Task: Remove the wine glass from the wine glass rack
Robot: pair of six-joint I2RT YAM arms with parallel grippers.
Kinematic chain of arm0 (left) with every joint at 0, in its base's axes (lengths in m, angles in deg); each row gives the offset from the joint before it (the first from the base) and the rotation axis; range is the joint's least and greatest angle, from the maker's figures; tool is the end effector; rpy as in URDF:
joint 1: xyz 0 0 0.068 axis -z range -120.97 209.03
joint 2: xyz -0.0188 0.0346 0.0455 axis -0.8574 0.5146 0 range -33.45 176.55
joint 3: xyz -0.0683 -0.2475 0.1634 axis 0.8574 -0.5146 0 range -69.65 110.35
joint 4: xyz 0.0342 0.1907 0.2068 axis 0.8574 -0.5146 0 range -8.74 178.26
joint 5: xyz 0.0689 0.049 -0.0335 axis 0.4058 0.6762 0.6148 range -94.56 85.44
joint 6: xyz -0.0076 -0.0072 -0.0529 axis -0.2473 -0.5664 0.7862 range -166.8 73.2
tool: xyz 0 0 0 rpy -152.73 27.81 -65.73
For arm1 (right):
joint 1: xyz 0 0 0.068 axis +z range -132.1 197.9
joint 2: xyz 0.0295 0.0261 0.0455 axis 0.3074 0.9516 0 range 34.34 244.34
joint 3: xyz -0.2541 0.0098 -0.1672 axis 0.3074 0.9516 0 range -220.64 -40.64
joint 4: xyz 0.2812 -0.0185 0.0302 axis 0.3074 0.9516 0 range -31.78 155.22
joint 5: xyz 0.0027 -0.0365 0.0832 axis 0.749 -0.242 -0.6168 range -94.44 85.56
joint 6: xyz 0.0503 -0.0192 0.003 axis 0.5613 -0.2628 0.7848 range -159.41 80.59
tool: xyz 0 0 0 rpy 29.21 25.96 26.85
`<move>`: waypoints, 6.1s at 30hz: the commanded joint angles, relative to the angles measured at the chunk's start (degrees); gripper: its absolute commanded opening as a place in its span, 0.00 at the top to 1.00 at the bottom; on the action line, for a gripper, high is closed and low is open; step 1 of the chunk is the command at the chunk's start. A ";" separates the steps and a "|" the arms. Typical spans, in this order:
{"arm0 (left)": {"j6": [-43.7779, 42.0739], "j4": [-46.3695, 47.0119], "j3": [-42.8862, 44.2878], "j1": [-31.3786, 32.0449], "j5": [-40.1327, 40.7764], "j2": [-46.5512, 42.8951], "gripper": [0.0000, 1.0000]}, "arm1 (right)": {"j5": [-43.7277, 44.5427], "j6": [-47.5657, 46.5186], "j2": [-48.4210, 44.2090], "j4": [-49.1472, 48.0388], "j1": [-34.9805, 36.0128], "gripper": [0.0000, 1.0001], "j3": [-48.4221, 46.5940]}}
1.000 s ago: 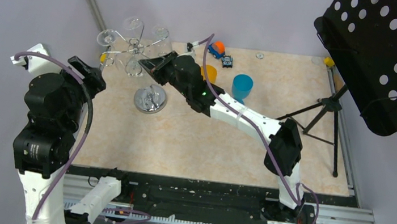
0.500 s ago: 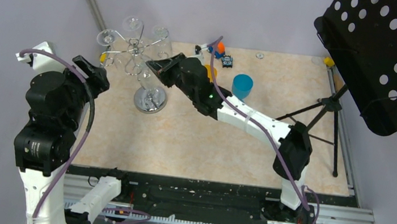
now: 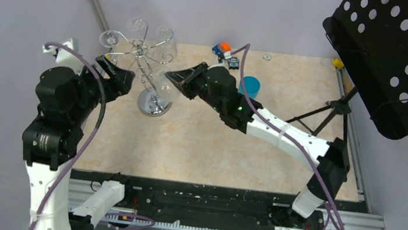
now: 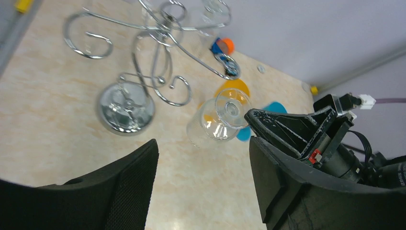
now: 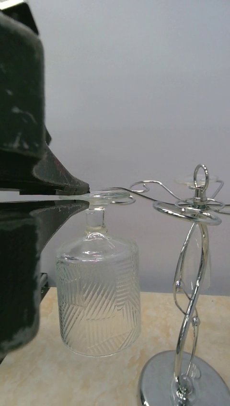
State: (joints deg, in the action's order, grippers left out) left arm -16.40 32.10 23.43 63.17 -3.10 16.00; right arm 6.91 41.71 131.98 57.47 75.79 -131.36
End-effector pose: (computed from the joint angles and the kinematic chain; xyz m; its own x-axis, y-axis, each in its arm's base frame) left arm 0.0870 -0.0053 0.5435 -0.2107 -0.4920 -0.8448 -0.0686 0.8695 -0.4892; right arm 0.2406 0.3701 0.4228 -0.7265 0.6647 -0.1743 -0.0556 0.1960 0.9790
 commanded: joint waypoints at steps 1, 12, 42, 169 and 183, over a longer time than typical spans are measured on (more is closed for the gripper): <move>3.50 6.10 -3.57 -0.27 -17.24 2.60 0.26 | -1.64 -0.87 -10.66 -7.48 -0.68 1.00 5.27; 21.83 33.43 -18.79 -0.19 -43.19 3.43 0.26 | 0.36 -1.23 -26.27 -8.24 -3.44 1.00 19.31; 68.58 79.88 -33.30 6.10 -34.13 8.25 0.26 | -3.19 4.96 -27.36 -24.25 -6.77 1.00 9.22; 0.63 20.07 13.53 53.21 9.76 61.01 0.45 | 5.82 -57.41 -57.61 6.10 -6.80 0.47 22.35; -7.55 13.26 19.23 40.76 12.16 38.43 0.07 | 6.06 -54.19 -54.02 6.00 -6.82 0.48 20.84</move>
State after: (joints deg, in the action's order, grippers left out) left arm -20.86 48.38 38.66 110.45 6.99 59.40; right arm 12.44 -13.76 76.64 64.22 69.15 -107.56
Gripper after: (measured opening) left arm 0.895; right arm 0.525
